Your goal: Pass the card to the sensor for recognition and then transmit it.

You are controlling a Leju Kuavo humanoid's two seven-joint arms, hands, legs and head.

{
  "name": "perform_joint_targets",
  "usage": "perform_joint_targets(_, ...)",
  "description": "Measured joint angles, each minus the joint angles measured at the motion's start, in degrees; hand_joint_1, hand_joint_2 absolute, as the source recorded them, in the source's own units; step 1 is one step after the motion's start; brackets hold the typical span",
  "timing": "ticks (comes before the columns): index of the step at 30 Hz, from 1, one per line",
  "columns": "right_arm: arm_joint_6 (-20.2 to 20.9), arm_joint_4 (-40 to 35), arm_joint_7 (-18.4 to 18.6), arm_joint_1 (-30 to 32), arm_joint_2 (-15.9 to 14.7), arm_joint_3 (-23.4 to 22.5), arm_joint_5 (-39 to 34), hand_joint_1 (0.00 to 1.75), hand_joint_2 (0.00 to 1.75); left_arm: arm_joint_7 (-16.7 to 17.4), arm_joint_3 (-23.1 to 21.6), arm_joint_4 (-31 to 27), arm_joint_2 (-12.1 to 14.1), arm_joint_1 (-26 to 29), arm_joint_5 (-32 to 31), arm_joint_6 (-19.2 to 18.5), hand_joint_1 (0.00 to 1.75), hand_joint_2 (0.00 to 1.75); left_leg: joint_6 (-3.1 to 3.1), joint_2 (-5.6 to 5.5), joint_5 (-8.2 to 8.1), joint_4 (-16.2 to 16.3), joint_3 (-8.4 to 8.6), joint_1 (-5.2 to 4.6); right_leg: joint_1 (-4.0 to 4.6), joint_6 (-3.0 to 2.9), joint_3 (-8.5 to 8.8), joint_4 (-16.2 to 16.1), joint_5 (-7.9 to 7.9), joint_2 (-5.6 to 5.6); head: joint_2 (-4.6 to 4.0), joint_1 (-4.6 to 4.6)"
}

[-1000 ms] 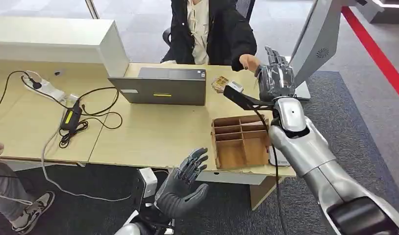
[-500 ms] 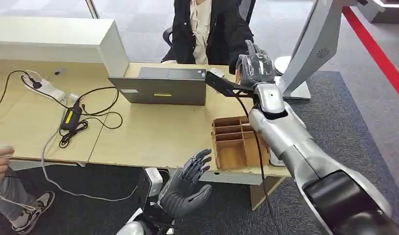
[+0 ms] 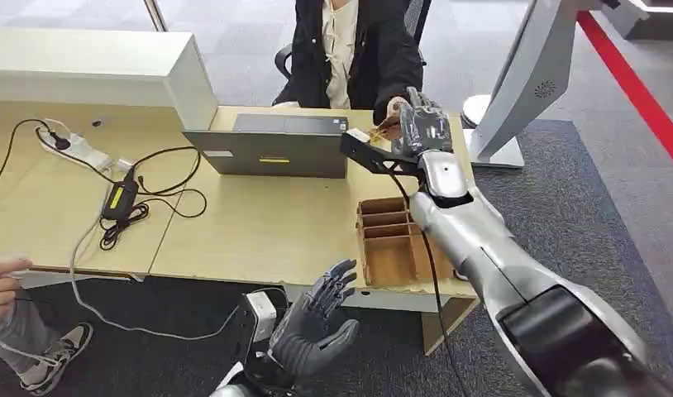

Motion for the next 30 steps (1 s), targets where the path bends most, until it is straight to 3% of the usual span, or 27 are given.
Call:
perform_joint_targets(18,-0.9,3.0,-1.1,-0.2,0.8,0.9,-2.1,0.00,1.75,-0.1,0.1,0.0,0.0,0.4,0.2,0.0,0.00,1.75,0.00,0.00,0.00,0.0,0.00,0.00,0.00,0.00,0.00,0.0,0.00,0.00,0.00,-0.02)
perform_joint_targets(23,-8.2,3.0,-6.0,-0.3,0.9,1.0,-8.4,0.00,1.75,-0.4,0.5,0.0,0.0,0.7,-0.7,0.8,0.00,1.75,0.00,0.00,0.00,0.0,0.00,0.00,0.00,0.00,0.01,0.0,0.00,0.00,0.00,0.00)
perform_joint_targets(26,-14.4,1.1,-11.2,0.0,0.8,0.7,-12.3,0.00,1.75,-0.3,0.9,0.0,0.0,1.1,-1.4,2.1,0.00,1.75,0.00,0.02,0.00,0.0,0.00,0.00,0.00,0.00,-0.01,0.0,0.00,0.00,0.00,-0.02)
perform_joint_targets(30,-16.2,-8.7,-15.8,4.6,0.2,-3.7,-10.2,0.00,1.75,-0.1,1.2,0.0,0.5,1.3,-1.5,3.1,0.00,1.75,0.00,0.00,0.00,0.0,0.00,0.00,0.01,0.00,-0.02,0.0,0.00,0.00,0.00,-0.02)
